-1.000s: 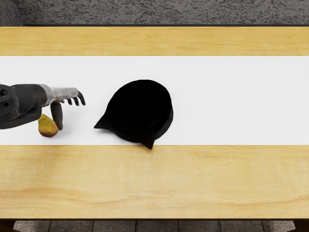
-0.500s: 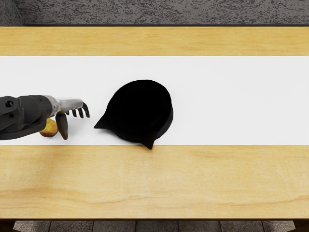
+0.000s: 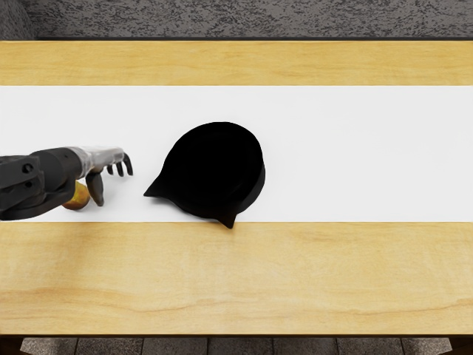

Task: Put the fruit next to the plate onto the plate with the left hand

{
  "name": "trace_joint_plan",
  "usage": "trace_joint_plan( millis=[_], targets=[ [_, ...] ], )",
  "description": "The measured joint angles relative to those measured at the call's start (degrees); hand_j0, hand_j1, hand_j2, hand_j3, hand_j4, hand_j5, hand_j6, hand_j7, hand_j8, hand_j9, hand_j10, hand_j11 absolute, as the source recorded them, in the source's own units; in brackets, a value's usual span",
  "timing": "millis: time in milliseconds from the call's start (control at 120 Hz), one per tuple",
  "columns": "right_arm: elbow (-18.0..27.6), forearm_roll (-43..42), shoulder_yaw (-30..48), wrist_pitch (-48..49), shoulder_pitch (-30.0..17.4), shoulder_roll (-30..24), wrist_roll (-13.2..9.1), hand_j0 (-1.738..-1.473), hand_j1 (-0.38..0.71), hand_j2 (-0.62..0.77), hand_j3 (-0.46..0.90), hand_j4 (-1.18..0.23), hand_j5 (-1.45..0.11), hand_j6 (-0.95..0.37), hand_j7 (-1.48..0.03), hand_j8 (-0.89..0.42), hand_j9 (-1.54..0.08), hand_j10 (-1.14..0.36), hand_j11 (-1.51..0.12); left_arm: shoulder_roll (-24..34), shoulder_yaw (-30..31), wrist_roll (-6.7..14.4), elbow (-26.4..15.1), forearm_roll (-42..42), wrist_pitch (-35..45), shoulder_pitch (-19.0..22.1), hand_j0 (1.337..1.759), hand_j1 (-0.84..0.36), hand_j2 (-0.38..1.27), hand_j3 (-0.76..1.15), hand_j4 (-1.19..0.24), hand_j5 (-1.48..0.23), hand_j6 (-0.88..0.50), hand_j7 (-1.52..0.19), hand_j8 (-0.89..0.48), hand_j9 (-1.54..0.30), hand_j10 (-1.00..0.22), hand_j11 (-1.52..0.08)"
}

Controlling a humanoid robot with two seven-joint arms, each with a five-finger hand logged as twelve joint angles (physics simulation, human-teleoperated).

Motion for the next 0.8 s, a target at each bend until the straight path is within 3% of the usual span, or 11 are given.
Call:
trace_joint_plan(
  millis=[492, 742, 800],
  targets=[
    [0.00, 0.08, 0.09, 0.02, 0.00, 0.00, 0.00, -1.658, -0.35, 0.00, 0.00, 0.00, 0.00, 0.00, 0.00, 0.00, 0.00, 0.00, 0.00, 1.16, -0.12, 0.00, 0.76, 1.64, 0.83, 0.72, 1.658, -0.17, 0.09, 0.00, -0.44, -0.57, -0.44, -0.57, -0.44, -0.57, -0.44, -0.57],
    [0.00, 0.09, 0.09, 0.04, 0.00, 0.00, 0.00, -1.658, -0.35, 0.00, 0.00, 0.00, 0.00, 0.00, 0.00, 0.00, 0.00, 0.00, 0.00, 1.09, -0.19, 0.00, 0.46, 1.12, 0.71, 0.72, 1.658, -0.16, 0.09, 0.00, -0.43, -0.56, -0.43, -0.56, -0.43, -0.56, -0.43, -0.56],
    [0.00, 0.09, 0.09, 0.05, 0.00, 0.00, 0.00, -1.658, -0.35, 0.00, 0.00, 0.00, 0.00, 0.00, 0.00, 0.00, 0.00, 0.00, 0.00, 1.26, -0.46, 0.00, 0.43, 1.10, 0.81, 0.72, 1.658, -0.11, 0.08, 0.00, -0.39, -0.50, -0.39, -0.50, -0.39, -0.50, -0.39, -0.50]
  ],
)
